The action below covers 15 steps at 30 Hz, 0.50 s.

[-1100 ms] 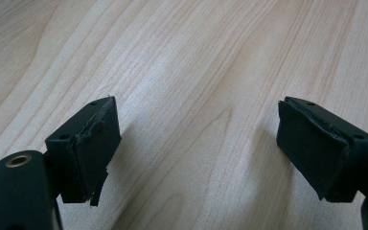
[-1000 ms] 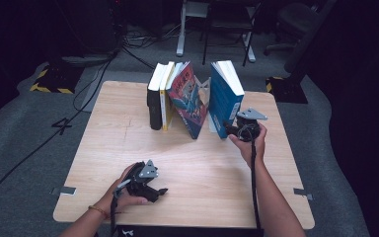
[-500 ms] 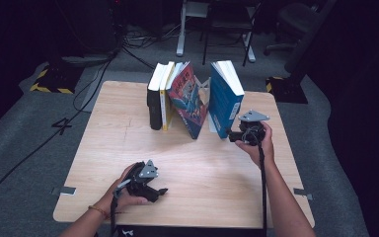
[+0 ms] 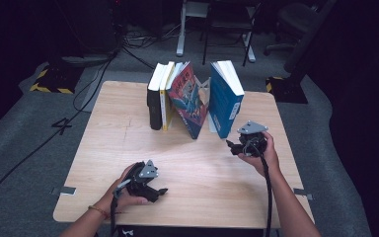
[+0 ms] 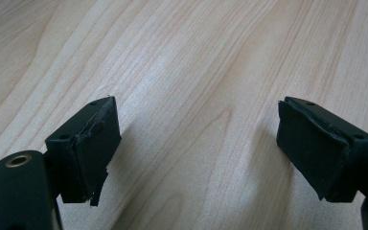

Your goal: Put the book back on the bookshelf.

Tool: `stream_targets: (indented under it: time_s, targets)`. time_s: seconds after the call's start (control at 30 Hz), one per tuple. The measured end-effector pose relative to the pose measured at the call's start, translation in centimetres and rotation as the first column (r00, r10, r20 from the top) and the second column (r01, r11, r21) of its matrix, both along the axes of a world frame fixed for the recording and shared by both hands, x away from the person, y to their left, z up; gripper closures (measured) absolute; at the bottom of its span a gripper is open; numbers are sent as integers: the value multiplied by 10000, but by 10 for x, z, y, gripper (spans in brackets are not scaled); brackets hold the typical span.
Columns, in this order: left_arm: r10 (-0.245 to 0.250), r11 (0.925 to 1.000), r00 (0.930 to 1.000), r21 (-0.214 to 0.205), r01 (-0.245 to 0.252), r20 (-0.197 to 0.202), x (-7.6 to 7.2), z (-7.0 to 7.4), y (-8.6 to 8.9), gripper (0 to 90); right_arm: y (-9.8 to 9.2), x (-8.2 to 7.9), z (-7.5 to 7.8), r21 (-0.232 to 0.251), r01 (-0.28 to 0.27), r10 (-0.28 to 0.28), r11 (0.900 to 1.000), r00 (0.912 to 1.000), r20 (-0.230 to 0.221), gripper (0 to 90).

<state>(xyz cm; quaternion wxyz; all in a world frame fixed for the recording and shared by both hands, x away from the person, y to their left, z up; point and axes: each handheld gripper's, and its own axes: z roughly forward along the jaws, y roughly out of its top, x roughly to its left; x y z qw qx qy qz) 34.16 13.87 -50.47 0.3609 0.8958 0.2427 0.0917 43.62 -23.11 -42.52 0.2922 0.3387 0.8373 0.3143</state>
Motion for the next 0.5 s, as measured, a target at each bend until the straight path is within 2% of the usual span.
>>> stream_targets:
  time_s: [0.23,0.5]
  targets:
    - [10,10000,10000,-10,-10,-4,0,0,0,157,-12,-14,-12,-253,0,-6,9997,9997,-230,260]
    - [15,10000,10000,-18,-15,-10,0,0,0,156,-25,-33,-23,-372,-62,52,9993,9996,-266,261]
